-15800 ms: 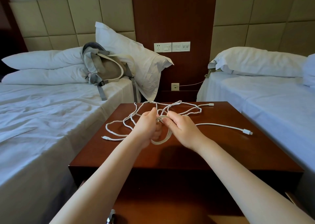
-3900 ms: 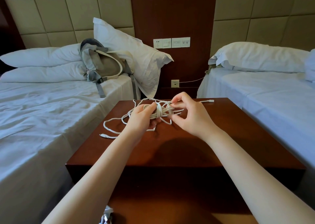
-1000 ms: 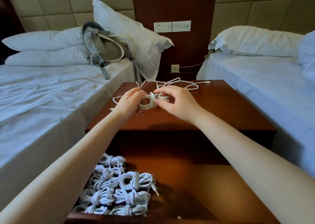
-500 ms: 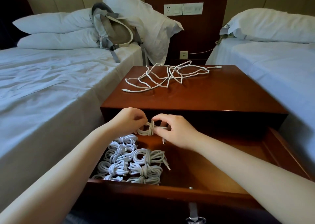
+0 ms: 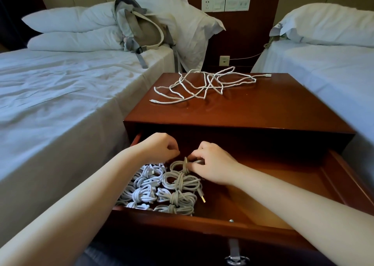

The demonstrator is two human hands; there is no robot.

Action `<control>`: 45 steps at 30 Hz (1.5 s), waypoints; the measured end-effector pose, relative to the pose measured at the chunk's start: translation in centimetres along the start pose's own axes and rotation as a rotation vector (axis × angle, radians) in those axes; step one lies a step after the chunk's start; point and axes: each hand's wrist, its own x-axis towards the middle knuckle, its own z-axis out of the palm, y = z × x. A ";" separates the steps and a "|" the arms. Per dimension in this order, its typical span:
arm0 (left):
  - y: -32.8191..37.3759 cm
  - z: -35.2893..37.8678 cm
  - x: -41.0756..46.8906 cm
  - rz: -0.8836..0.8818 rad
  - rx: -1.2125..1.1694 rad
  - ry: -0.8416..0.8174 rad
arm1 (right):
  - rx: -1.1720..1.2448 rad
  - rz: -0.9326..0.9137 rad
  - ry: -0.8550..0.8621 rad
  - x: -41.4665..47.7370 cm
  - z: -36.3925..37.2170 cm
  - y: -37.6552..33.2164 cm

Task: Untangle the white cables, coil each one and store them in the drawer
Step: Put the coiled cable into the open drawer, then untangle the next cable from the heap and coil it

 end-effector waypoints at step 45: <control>2.6 -6.3 12.7 0.062 -0.176 0.809 | -0.059 0.045 0.698 10.9 -10.4 6.8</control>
